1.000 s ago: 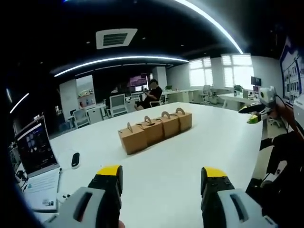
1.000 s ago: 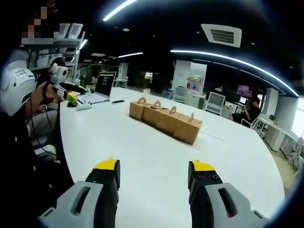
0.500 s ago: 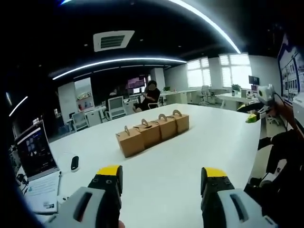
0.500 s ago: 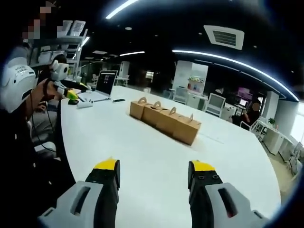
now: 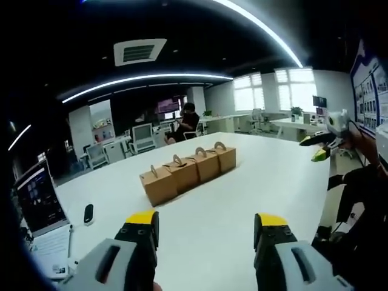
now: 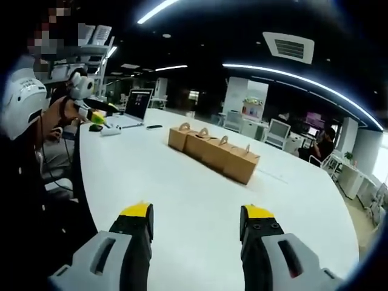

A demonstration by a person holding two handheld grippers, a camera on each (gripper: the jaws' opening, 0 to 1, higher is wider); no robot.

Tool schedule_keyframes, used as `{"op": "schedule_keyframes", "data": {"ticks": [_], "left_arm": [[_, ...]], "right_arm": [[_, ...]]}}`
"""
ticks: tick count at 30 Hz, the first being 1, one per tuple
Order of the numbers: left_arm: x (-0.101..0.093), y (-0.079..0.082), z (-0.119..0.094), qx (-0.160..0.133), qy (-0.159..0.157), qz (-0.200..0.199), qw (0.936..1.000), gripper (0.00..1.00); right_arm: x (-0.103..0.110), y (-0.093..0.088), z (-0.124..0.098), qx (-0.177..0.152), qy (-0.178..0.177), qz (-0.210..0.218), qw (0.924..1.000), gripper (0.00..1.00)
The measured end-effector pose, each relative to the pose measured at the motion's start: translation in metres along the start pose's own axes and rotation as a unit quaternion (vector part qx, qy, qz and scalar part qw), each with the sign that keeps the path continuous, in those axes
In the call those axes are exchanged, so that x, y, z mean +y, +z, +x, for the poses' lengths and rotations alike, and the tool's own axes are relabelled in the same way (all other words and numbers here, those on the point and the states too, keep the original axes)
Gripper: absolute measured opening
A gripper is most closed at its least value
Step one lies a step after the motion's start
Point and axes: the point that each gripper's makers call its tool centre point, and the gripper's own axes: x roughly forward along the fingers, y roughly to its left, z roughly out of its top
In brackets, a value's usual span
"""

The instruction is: Pick up one paper box from the group, open the paper box, and remove the item inside

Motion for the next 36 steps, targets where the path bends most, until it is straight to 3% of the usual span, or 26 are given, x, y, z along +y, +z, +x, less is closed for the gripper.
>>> {"op": "schedule_keyframes", "data": {"ticks": [6, 13, 23, 36], "left_arm": [[-0.005, 0.017, 0.022, -0.004, -0.016, 0.015, 0.9997, 0.67], [-0.014, 0.041, 0.064, -0.006, -0.038, 0.034, 0.9987, 0.67], [-0.017, 0.046, 0.119, 0.010, -0.039, 0.046, 0.9981, 0.68], [-0.017, 0.056, 0.180, 0.019, -0.047, 0.024, 0.9984, 0.66]], "right_arm": [[0.003, -0.005, 0.000, 0.005, 0.004, -0.004, 1.0000, 0.57], [0.002, -0.006, 0.001, 0.003, 0.001, -0.004, 1.0000, 0.57], [0.006, -0.007, -0.001, 0.000, 0.004, -0.002, 1.0000, 0.57], [0.008, -0.012, -0.007, 0.001, 0.002, 0.002, 1.0000, 0.57]]}}
